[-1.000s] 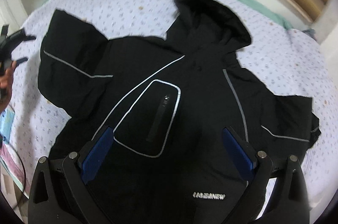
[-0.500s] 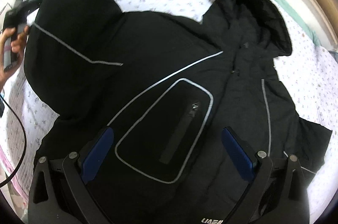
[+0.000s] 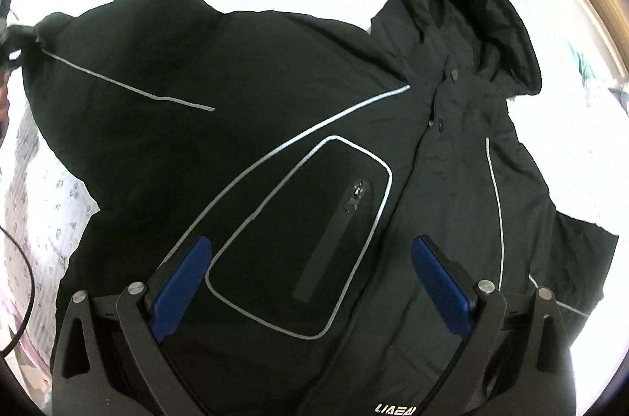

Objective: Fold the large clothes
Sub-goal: 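Grasp the jacket sleeve cuff with the left gripper and lift it, then fold the held sleeve across the jacket body toward the right tool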

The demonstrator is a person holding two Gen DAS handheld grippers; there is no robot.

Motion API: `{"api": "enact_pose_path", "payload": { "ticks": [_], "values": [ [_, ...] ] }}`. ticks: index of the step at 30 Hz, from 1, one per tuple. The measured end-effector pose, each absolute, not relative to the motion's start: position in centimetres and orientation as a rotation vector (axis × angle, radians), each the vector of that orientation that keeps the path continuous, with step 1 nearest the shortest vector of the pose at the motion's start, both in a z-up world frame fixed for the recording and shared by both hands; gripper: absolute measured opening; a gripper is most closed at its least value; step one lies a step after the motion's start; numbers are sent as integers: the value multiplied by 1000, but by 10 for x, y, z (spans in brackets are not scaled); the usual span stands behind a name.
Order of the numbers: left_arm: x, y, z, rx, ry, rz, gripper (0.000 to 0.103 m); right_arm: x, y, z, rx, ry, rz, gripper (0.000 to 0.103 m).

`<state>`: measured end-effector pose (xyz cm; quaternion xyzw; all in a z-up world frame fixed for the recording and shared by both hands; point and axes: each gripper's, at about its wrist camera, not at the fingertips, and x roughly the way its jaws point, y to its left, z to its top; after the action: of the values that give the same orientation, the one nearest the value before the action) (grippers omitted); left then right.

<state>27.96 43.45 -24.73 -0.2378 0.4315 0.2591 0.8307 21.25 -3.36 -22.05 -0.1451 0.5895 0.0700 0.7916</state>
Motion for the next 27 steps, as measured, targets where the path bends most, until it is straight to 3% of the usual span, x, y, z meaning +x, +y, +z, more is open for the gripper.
{"api": "enact_pose_path", "payload": {
  "ticks": [8,14,21,27],
  "values": [
    [241,336,-122,-377,660,205,24,195,-52,-190,-269,1205,99,102],
    [218,243,-79,-290,615,-85,24,175,-75,-171,-210,1169,51,102],
    [214,122,-116,-141,737,-320,24,159,-112,-166,-151,1156,-26,102],
    [235,56,-206,-73,957,-440,24,155,-144,-178,-87,1187,-89,102]
  ]
}}
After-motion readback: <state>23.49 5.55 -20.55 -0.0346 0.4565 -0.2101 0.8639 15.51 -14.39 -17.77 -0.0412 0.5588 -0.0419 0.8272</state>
